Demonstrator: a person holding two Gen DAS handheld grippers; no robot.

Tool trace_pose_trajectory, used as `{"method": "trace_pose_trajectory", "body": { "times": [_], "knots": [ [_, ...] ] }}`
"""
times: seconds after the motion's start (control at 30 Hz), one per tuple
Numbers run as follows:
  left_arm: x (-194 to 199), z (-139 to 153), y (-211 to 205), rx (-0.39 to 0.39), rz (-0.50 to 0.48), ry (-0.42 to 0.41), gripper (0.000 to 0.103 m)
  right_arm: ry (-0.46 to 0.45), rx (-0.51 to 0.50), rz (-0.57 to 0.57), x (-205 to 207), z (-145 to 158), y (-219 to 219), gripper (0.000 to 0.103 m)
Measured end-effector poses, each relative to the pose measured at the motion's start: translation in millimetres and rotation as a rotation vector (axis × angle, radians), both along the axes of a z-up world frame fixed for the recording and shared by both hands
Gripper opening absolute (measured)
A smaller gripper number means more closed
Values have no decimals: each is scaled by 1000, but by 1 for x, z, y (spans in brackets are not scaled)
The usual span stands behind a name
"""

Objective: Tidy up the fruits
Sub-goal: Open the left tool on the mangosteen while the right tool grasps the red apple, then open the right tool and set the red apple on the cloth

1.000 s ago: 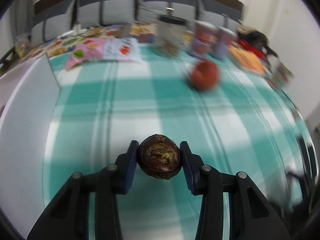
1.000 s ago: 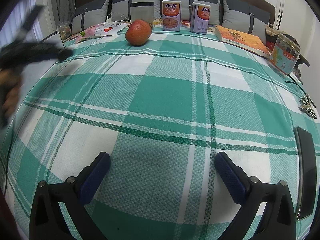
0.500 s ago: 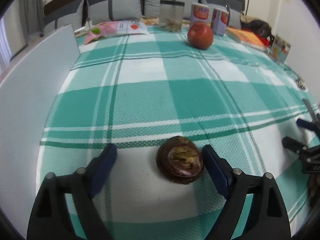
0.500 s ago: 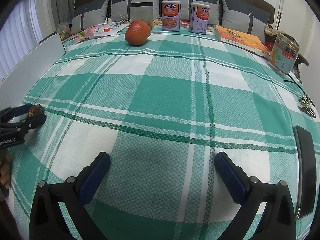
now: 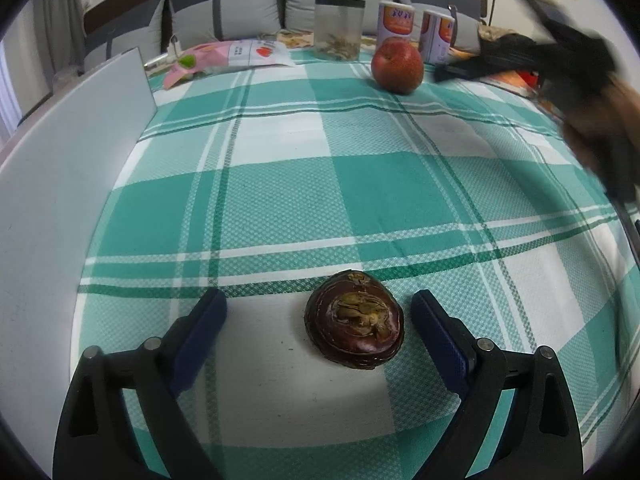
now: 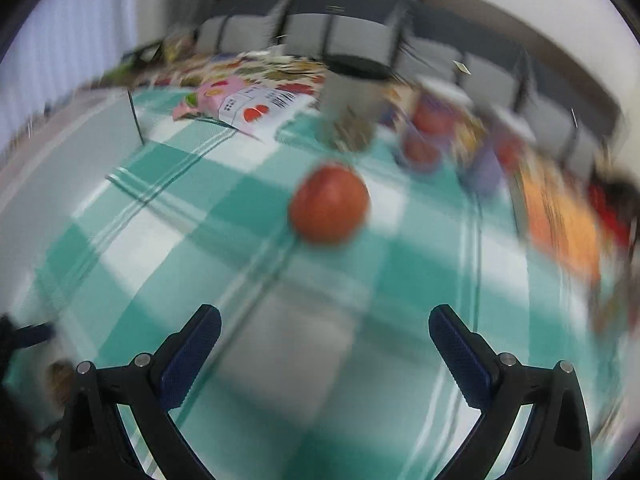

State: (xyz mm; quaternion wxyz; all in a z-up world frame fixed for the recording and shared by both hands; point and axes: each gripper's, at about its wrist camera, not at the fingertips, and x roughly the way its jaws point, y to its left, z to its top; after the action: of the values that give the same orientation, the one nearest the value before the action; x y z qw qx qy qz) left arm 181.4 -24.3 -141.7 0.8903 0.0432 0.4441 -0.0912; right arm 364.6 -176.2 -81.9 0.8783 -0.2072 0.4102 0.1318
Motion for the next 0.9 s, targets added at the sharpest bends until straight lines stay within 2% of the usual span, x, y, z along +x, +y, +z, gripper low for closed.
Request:
{"method": "trace_pose_trajectory", "body": {
  "times": [0.13,0.17,0.2,0.23,0.33,0.43,0.5,0.63,0.77,0.9],
  "knots": [
    [0,0,0,1,0,0,95,-39,-214,108,43,-20,37,97],
    [0,0,0,1,1,0,95,-23,-241,110,51,-26,39,90],
    [0,0,0,2,2,0,95,0,-257,105,59,-32,38,75],
    [0,0,0,2,1,0,95,36,-254,98,65,-36,34,70],
    [0,1,0,2,2,-1,96,83,-137,36,72,-29,14,69],
    [0,1,0,3,2,-1,96,151,91,-106,68,-20,-27,69],
    [0,1,0,3,2,-1,96,210,262,-189,53,-15,-58,69],
    [0,1,0,3,2,-1,96,283,457,-253,-6,-6,-103,69],
    [0,0,0,3,2,-1,96,288,482,-239,-95,3,-121,69],
    [0,0,0,9,5,0,97,241,380,-240,-158,-17,-111,70]
  ]
}}
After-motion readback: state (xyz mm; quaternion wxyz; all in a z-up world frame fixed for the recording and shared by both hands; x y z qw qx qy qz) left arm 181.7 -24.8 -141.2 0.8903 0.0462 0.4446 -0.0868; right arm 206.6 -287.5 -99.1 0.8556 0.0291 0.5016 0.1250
